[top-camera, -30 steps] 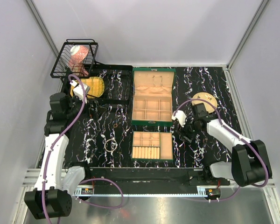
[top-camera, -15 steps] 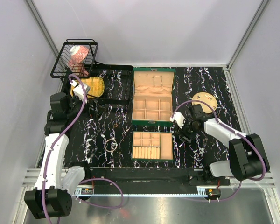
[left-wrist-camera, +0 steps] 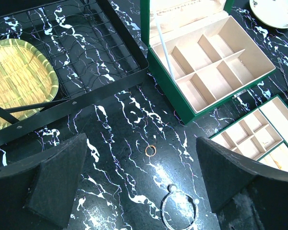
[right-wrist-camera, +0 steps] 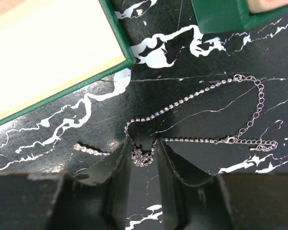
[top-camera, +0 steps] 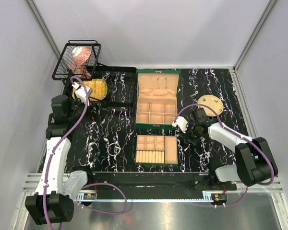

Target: Organize the mixed jewelry

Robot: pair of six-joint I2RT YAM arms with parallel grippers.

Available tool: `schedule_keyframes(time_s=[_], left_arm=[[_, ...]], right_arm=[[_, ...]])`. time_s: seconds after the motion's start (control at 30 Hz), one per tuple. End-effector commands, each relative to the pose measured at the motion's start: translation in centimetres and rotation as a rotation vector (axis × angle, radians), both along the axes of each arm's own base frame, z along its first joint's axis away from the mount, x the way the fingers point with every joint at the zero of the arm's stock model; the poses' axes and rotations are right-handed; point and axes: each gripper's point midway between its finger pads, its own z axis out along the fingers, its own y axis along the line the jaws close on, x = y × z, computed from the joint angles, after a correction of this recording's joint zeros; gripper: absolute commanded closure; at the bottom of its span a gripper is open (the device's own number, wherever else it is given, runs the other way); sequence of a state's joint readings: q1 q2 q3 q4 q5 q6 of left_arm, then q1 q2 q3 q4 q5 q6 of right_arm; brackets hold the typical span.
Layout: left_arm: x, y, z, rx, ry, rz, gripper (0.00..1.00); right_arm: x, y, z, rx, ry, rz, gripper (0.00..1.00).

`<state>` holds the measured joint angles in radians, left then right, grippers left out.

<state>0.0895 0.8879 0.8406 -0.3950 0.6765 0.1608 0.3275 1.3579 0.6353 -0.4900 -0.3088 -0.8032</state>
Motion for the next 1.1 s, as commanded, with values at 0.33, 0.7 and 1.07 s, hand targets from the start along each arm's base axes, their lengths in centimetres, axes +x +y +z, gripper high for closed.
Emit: schedule_keyframes(time_s=[0.33,0.7,1.07], left_arm=[[0.7,0.3,0.9,0.022,-0.063,0.004,0.01],[1.1,0.4,0.6,0.041,-0.065,-0.01,0.01],[1.7,0.4,1.0,0.046,-0.077,-0.016,0.01]], right_arm=[[-1.8,-2.2,-1.5,-0.143,0.023,0.004,0.96],[-0.8,-1.4,3.7,-0.092,-0.042,-0.019,1.0],[-0.9,-1.2,6.8,-0.074,-0.049,-0.027,0.96]])
